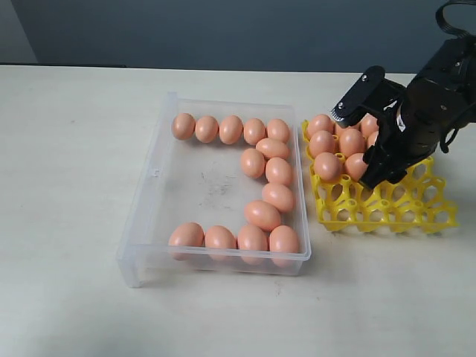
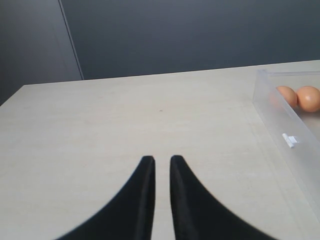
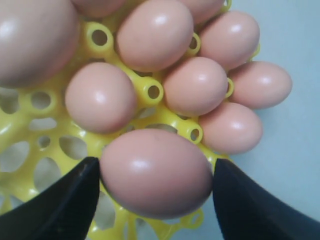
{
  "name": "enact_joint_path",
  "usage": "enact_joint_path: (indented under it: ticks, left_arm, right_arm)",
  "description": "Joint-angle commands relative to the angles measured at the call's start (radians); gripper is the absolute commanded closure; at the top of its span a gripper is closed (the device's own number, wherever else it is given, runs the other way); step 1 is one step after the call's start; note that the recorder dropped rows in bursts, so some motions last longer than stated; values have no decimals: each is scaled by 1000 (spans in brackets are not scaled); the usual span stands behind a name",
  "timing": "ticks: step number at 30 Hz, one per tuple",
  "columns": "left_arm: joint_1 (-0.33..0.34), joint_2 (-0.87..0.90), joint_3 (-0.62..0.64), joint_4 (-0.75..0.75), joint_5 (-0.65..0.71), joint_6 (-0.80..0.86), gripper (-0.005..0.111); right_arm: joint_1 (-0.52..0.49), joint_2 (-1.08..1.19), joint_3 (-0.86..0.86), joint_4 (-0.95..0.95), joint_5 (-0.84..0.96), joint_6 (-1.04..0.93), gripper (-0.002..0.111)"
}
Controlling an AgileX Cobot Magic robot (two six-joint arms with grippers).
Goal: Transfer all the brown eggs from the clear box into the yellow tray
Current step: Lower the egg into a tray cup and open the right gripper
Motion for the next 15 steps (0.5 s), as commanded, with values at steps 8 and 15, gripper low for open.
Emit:
enact_joint_path:
  ticks: [8,15]
  left_arm:
    - [0,1,5,-2,-12,-1,95]
    - [0,1,5,-2,-12,-1,95]
  right_arm:
    - [-4,1,4,-18,-19,25,53]
    - [-4,42,4,-31,-31,31,53]
